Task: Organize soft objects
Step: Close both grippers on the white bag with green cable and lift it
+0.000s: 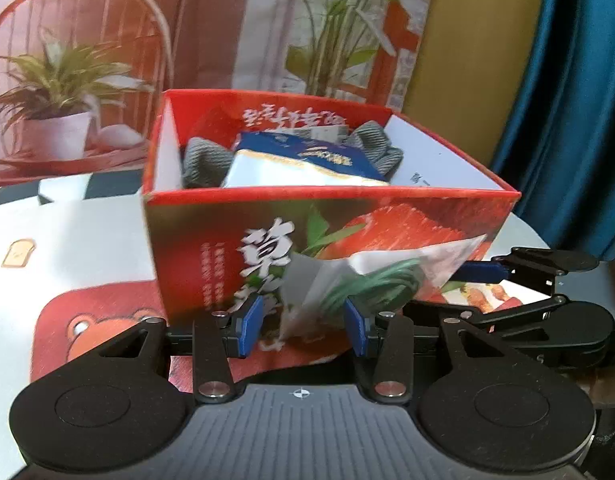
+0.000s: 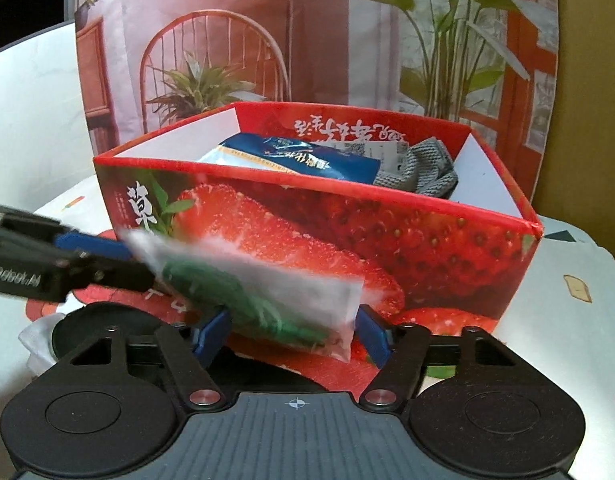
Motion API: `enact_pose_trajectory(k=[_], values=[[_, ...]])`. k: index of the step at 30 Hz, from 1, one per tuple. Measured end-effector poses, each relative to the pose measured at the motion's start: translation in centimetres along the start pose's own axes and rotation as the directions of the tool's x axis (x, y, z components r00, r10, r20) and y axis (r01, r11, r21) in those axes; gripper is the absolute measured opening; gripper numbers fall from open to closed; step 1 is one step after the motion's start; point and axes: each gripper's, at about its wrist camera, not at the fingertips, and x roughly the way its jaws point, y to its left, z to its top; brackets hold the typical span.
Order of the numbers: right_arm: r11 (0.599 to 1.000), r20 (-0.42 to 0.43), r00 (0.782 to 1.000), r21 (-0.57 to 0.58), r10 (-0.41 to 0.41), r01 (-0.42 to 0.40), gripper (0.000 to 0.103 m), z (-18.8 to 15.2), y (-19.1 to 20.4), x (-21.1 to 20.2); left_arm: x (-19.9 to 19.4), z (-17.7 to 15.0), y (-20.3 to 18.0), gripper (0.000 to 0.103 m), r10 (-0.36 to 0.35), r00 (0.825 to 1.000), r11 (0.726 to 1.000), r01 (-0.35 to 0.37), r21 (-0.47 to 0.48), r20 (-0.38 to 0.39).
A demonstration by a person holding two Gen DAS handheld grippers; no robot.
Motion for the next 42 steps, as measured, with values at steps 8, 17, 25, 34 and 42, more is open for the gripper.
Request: enact_pose_trajectory(k=[8,17,25,34,42], values=[[1.0,0.0,1.0,0.009,0.01,-0.01,0.059,-0.1,-0.3,0.1,1.4,0.0,-0.7,0.048,-0.062,0.998,0.997,0.062,0.038,-0.017],[1.0,-0.003,1.0,0.016,0.012,-0.012,0.055,-0.2,-0.3,0.2,2.0,-0.4,-1.3,0.051,-0.082,0.996,0.994,0.083,0.077,-0.025],[0.999,0.008,1.0,0.041,0.009,-0.009,0.044,-0.4,-0.2,0.2,1.8,-0.3,-2.0,0.029,-0.118,0.993,0.988,0.12,0.099,-0.024],[0.999,0.032,0.999,0.029,0.035,-0.036,0.034,-0.1,0.5,-1.3,-0.1,-0.4,-2.5,0.029,-0.087,0.996,0.992,0.086,0.098,0.011],[0.999,0.116,0.992,0.017,0.04,-0.042,0.034,1.8,1.5,-4.1,-3.8,1.0,-2.7,0.028,-0.071,0.99,0.993,0.059,0.098,0.122]])
